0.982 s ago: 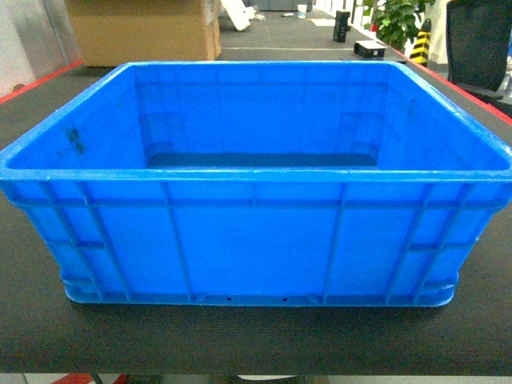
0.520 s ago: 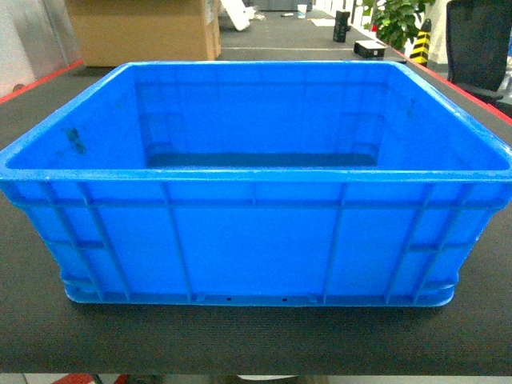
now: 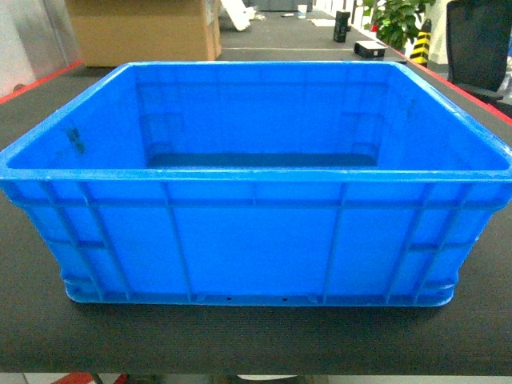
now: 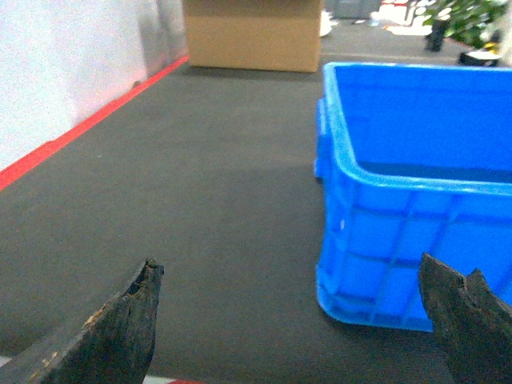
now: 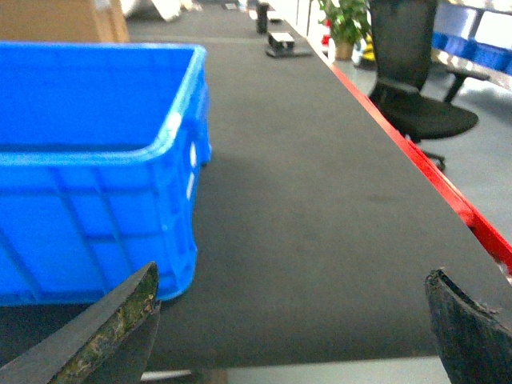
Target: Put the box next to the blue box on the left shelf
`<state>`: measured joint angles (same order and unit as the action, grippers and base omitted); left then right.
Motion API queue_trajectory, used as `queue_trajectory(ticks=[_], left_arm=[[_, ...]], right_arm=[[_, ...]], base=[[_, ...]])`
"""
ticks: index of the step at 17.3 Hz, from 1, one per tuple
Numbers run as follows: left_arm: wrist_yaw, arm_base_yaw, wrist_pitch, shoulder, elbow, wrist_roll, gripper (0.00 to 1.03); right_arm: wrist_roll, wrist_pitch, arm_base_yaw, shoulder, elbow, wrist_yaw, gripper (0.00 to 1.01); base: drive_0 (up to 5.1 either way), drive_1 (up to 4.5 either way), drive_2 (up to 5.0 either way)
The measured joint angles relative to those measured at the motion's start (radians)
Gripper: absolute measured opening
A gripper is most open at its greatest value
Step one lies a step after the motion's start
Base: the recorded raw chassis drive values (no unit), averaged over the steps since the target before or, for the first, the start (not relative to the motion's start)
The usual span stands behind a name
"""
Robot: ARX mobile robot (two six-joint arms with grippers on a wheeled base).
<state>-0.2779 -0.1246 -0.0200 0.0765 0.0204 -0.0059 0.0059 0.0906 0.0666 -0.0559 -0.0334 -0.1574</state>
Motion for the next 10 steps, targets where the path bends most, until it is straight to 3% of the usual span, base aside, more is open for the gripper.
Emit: queue_trajectory(ticks=[2,4,6,10], left_arm=[[-0.119,-0.023,0.016,0.019,0.000,0.002,0.98],[-0.152,-0.018,0.032,0.029,0.000,0.000,0.98],[-0.120,-0.009,0.114,0.105,0.001,-0.002,0.98],[0.011,0.108,0.391,0.476,0.147,0.011,0.98]], right_arm=[[0.003,-0.003,0.001,-0.021,-0.004,-0.061,0.98],[0.010,-0.008,-0.011,-0.023,-0.006,-0.066,0.98],[0.025,-0.074,-0.029,-0.085,-0.010,-0.032,0.98],[0.035,-0.350,-0.055,-0.465,-0.159,0.075,0.98]], base=[[0.0,0.00,0.0],[0.0,0.00,0.0],[0.0,0.00,0.0],[0.0,0.00,0.0]])
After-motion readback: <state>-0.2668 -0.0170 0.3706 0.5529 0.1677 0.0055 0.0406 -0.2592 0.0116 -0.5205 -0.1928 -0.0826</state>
